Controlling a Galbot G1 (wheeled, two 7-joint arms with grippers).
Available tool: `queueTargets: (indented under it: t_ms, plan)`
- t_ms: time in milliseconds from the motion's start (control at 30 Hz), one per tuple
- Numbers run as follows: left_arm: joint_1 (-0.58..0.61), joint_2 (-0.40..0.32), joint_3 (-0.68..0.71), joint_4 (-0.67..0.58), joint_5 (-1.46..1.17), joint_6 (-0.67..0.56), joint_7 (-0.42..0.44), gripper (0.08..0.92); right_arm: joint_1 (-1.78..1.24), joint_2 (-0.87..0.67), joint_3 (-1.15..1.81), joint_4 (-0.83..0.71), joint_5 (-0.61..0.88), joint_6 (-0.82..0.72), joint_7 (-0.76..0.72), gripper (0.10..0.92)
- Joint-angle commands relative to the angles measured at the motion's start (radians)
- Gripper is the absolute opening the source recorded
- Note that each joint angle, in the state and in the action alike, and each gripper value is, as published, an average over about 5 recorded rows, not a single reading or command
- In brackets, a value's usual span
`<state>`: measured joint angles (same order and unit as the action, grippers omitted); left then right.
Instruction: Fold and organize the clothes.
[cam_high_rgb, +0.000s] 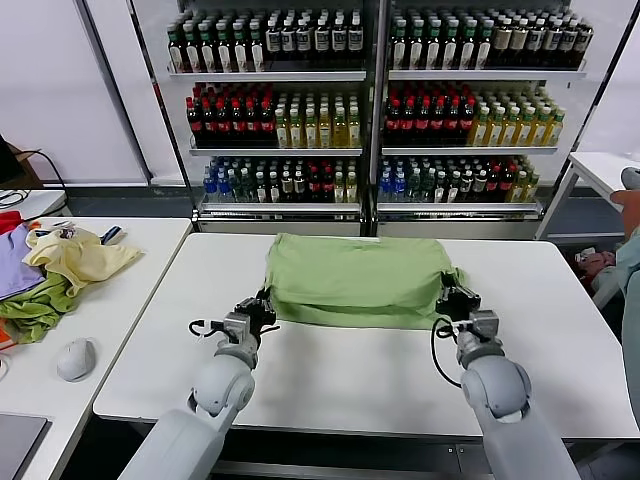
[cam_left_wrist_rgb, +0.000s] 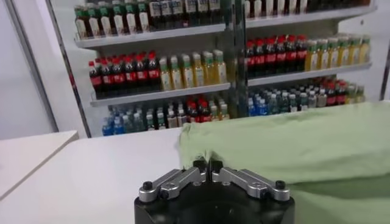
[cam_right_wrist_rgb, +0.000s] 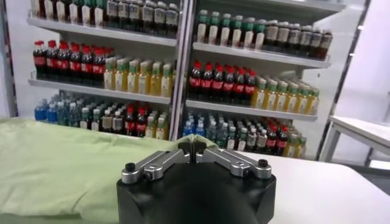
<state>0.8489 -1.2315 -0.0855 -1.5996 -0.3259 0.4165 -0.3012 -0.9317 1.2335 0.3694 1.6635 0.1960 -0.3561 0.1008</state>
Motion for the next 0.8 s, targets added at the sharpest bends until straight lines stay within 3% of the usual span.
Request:
queueTargets:
  t_ms: [33,200,433,800]
  plan:
    - [-0.107,-0.010,0.035,0.175,0.073,-0.004,0.000,0.092,0.072,0.011,-0.036,-0.081,-0.047,-0.025,-0.006,0.138]
    - [-0.069,-0.008,0.027,0.125,0.070,-0.004,0.004,0.144,0.020,0.010,0.001,-0.066,-0.065,-0.026,-0.010,0.267]
    - [0.013,0.001,0.007,0.048,0.053,0.013,0.003,0.342,-0.081,-0.006,0.078,0.003,-0.038,0.005,-0.016,0.466]
    - [0.013,-0.010,-0.008,0.095,-0.055,0.029,-0.023,0.662,-0.224,0.007,0.166,0.060,-0.020,-0.018,-0.003,0.773]
